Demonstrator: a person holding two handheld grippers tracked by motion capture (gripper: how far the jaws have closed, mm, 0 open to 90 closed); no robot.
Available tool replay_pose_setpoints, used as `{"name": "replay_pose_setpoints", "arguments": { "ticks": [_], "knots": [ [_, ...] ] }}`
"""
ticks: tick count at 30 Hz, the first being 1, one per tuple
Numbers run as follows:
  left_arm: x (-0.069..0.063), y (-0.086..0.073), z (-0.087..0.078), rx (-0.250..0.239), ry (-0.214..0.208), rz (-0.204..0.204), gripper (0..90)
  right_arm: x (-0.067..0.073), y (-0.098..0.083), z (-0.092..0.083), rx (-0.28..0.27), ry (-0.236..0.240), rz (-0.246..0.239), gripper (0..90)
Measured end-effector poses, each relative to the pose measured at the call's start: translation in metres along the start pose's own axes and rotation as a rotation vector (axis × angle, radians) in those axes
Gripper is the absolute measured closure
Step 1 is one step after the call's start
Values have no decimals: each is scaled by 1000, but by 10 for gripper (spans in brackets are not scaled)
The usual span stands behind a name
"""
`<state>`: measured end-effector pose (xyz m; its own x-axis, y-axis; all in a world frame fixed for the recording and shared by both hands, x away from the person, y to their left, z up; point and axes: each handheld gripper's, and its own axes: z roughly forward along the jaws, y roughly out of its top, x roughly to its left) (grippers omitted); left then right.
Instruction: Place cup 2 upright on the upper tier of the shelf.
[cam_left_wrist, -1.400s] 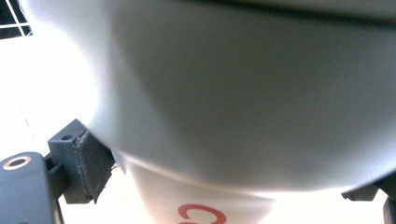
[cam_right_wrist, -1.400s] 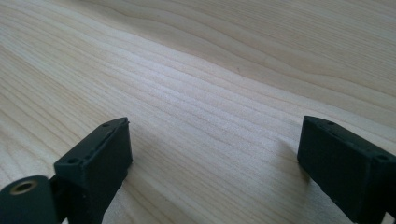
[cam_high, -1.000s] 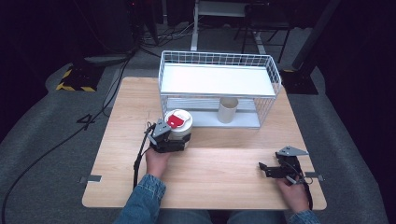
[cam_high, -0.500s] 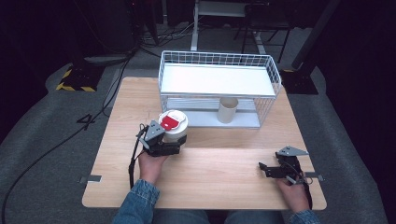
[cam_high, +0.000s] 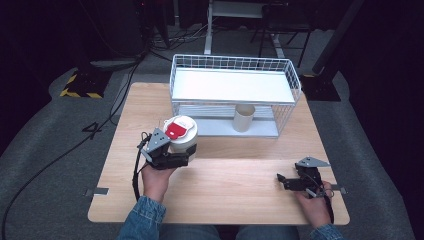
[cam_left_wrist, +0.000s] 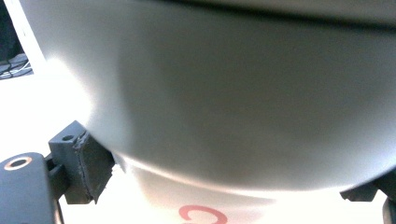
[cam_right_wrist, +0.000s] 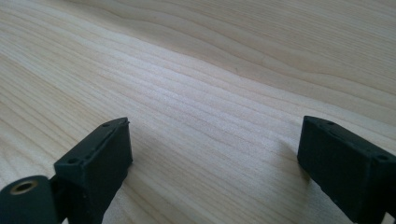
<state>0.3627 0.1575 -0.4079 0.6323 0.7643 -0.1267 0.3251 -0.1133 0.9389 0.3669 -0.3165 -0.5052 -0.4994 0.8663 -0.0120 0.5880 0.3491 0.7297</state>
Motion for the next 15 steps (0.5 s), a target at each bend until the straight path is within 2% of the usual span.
{"name": "replay_pose_setpoints", "arguments": {
  "ticks": [6, 11, 15],
  "knots": [
    [-8, 12, -11, -15, -2, 5, 109, 1, 0, 0, 1, -3, 3, 104],
    [-14, 22, -19, -13, 8, 28, 109, 1, 1, 1, 1, -4, 2, 104],
    [-17, 30, -25, -19, 10, 23, 109, 1, 1, 1, 1, -4, 2, 104]
  ]
}}
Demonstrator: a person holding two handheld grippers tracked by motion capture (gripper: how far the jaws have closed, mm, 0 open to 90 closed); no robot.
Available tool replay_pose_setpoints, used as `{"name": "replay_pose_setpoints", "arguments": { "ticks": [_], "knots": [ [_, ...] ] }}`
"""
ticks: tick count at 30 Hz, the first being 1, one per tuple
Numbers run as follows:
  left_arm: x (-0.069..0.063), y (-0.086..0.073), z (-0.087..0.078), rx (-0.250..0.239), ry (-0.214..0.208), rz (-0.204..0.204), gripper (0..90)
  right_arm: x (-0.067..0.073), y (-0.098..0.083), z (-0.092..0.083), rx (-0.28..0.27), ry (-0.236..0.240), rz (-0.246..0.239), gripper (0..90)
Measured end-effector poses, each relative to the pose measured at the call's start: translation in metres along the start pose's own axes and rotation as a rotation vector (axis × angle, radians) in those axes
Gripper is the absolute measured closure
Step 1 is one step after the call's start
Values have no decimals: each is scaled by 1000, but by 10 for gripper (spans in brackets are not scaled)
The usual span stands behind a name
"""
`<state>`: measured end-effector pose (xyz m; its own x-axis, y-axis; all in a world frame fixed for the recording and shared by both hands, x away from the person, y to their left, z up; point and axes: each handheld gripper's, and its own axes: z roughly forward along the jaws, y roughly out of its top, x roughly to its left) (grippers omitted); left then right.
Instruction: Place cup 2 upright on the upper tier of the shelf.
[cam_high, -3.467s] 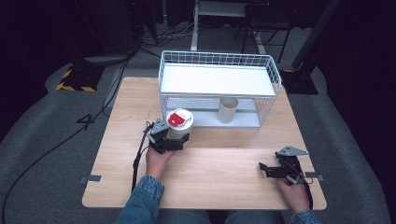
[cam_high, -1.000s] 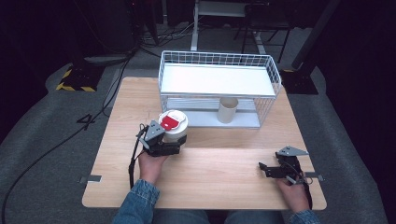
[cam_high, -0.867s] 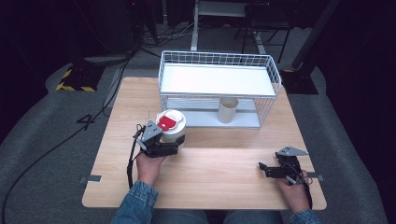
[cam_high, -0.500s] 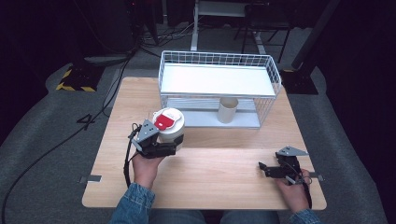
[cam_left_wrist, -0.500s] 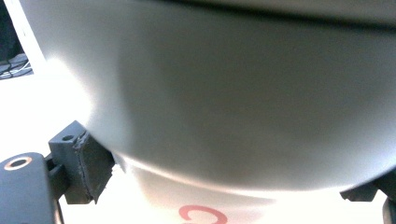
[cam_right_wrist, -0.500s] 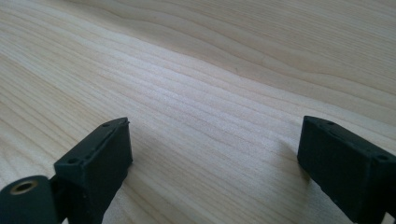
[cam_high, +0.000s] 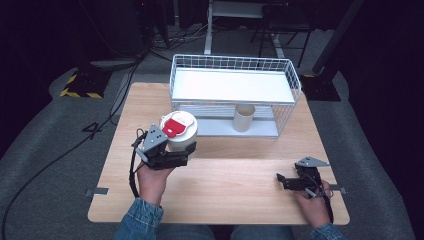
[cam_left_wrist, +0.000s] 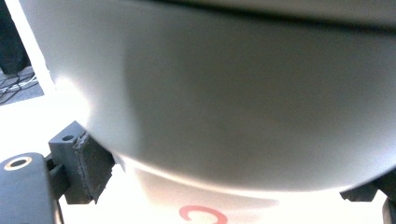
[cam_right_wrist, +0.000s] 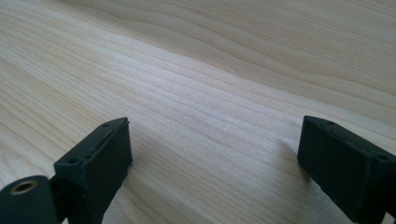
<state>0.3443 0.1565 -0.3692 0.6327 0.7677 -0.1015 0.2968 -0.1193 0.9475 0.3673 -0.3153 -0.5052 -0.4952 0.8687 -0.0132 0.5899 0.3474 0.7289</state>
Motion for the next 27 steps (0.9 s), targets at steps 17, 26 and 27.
{"name": "replay_pose_setpoints", "arguments": {
  "ticks": [17, 26, 27],
  "knots": [
    [-7, 42, 2, -14, -27, 26, 110, 0, 0, 0, 1, 2, 2, 105],
    [-7, 65, 14, -19, -47, 32, 109, 3, 1, 1, -1, -3, 6, 111],
    [-7, 68, 15, -20, -51, 34, 109, 3, 1, 1, -2, -4, 7, 110]
  ]
}}
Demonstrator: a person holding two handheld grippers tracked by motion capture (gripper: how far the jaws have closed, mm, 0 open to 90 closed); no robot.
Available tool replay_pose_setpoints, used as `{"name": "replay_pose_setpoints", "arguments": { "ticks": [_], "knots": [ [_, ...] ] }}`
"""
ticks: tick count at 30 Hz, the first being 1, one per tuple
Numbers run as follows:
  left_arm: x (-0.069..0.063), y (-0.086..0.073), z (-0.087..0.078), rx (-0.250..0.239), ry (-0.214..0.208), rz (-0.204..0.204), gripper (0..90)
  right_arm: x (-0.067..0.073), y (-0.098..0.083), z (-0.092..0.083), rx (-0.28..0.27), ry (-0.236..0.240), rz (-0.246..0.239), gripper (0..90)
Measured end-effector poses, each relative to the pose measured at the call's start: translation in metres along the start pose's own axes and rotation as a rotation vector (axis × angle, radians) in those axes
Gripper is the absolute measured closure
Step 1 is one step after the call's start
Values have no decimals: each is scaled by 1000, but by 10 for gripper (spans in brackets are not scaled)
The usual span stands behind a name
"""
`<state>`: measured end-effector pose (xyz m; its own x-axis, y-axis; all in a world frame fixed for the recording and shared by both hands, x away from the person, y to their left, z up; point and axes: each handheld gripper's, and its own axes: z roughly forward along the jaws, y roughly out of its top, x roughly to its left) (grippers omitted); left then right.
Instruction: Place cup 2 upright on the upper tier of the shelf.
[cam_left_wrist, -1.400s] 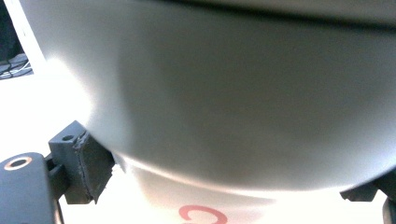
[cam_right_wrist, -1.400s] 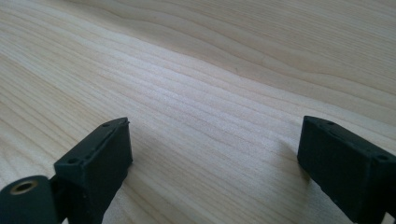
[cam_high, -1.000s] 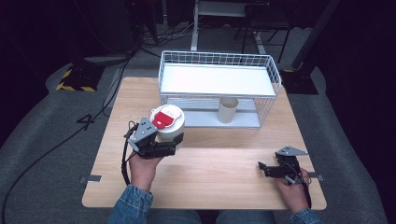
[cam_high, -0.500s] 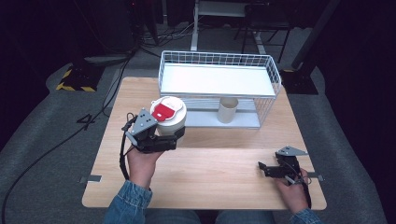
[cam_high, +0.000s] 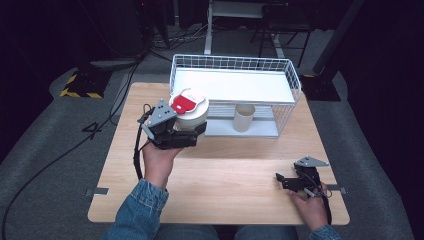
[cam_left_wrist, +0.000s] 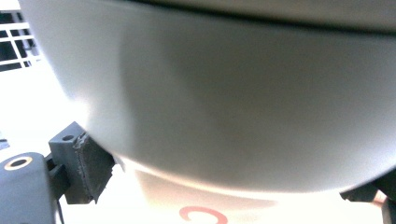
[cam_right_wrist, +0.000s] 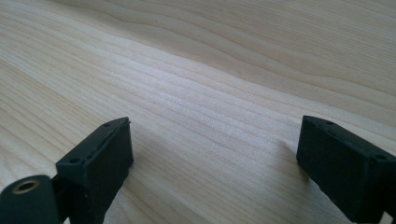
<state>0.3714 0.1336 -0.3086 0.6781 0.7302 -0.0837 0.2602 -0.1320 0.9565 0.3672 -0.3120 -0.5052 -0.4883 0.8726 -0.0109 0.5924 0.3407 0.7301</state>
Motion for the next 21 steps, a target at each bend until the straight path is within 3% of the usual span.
{"name": "replay_pose_setpoints", "arguments": {
  "ticks": [11, 21],
  "knots": [
    [6, 30, 16, -4, -19, 11, 109, 0, 1, 1, -1, 0, -1, 110],
    [15, 55, 31, -18, -48, -6, 109, 1, 1, 1, 0, -1, 2, 110]
  ]
}}
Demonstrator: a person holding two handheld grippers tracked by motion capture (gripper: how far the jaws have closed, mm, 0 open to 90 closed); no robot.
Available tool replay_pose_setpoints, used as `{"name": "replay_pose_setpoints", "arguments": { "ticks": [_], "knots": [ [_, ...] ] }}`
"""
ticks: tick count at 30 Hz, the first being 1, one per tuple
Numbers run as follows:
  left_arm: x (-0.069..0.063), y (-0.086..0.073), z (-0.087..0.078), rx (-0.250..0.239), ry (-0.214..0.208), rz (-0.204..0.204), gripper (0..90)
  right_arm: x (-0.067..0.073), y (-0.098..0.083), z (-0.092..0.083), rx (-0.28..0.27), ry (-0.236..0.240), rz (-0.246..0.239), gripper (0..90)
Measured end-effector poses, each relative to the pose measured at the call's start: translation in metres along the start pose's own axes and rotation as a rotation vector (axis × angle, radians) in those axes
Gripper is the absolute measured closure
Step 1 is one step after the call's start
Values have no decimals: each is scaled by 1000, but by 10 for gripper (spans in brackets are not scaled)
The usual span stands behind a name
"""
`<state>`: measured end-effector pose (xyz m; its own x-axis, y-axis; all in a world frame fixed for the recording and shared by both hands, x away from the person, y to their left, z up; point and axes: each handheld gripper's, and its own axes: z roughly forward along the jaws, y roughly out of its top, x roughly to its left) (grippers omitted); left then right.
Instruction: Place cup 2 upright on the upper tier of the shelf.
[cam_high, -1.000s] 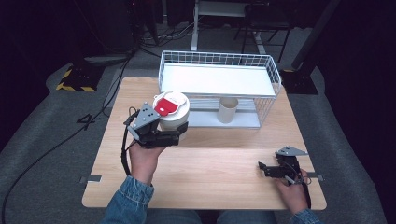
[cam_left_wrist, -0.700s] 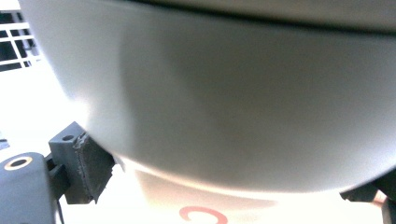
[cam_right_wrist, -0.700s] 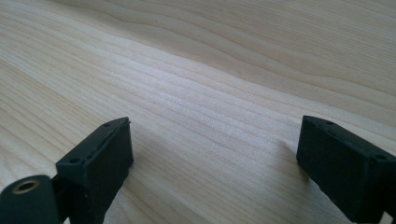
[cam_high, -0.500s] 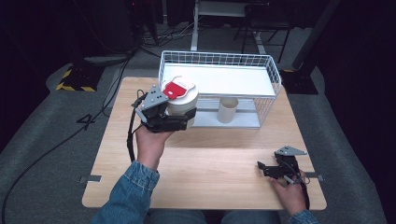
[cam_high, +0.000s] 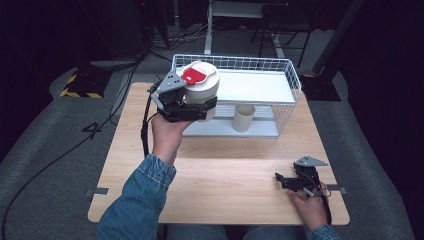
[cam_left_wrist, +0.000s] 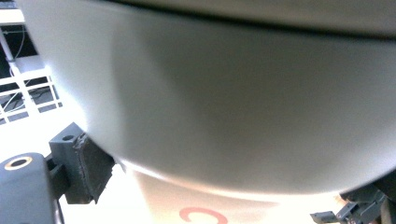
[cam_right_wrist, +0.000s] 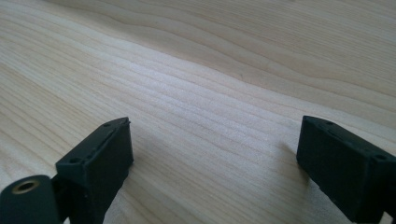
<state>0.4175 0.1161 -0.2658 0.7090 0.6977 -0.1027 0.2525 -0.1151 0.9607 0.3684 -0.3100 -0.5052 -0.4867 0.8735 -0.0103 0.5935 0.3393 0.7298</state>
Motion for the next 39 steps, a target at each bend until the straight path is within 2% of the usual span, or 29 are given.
{"name": "replay_pose_setpoints", "arguments": {
  "ticks": [5, 12, 24, 27, 33, 39],
  "knots": [
    [4, 9, 12, 7, 5, 2, 110, 0, 0, 0, -1, -1, 2, 110],
    [7, 20, 33, -5, 8, 10, 110, 1, 0, 0, 0, -3, 2, 110],
    [12, 36, 71, -38, 39, 34, 110, 1, 1, 1, -3, -1, -1, 119],
    [14, 39, 80, -45, 46, 30, 109, 1, 1, 1, -4, 1, -1, 121],
    [21, 41, 97, -54, 64, -9, 110, 1, 1, 1, -6, 0, 0, 122],
    [25, 43, 114, -54, 93, -7, 109, 2, 1, 1, -7, 0, -1, 125]
  ]
}}
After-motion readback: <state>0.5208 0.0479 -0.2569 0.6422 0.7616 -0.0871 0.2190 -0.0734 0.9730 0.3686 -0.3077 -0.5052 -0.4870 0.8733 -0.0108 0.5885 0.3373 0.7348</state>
